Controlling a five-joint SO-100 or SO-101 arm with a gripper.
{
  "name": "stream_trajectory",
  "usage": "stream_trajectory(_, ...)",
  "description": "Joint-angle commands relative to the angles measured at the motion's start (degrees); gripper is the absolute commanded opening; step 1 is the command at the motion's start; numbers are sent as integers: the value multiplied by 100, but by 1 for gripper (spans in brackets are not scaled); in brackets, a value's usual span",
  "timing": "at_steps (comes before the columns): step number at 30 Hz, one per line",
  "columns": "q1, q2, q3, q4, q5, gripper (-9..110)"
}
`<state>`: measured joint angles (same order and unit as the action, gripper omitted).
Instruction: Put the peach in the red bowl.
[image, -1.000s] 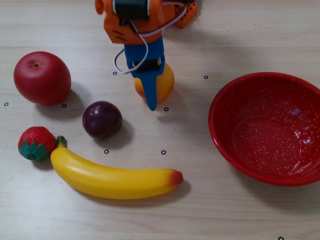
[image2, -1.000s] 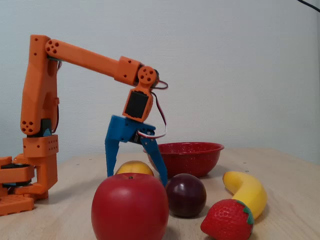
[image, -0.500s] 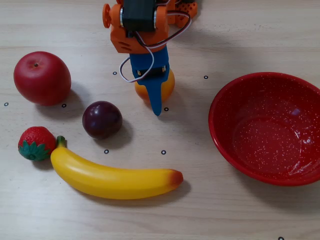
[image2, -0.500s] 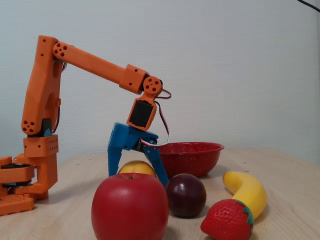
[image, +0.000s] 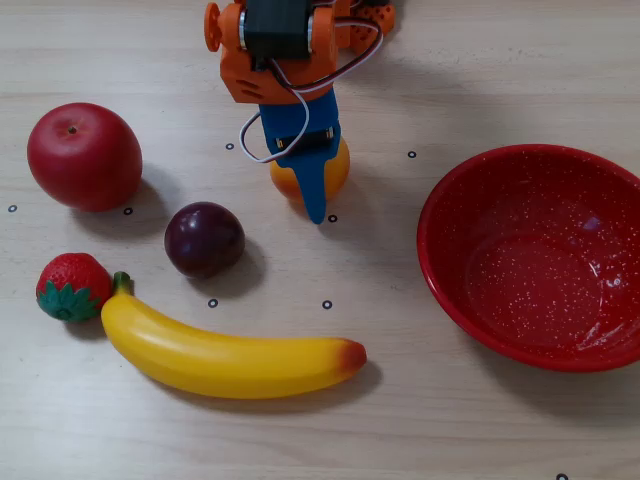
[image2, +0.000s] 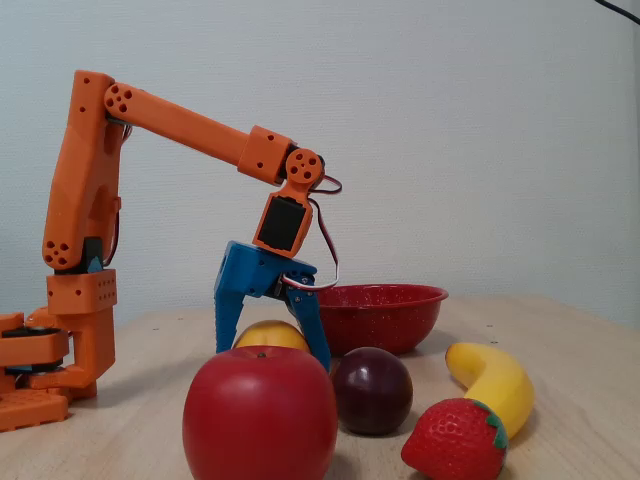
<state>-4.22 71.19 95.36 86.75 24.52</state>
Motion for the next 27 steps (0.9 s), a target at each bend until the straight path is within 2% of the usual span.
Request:
stream_trajectory(1,-44,264,-114,44,123,0)
stream_trajectory(7,-193,589,-976,633,35,0)
stream_trajectory(13,-105,817,-3568,1942,-316,0)
stream_trajectory(17,378,888,-5106,2470,-483,0)
stream_trajectory(22,1468,914,-6047,2312,-888,0)
stream_trajectory(27,2628,554,-6117,1468,-1591,0)
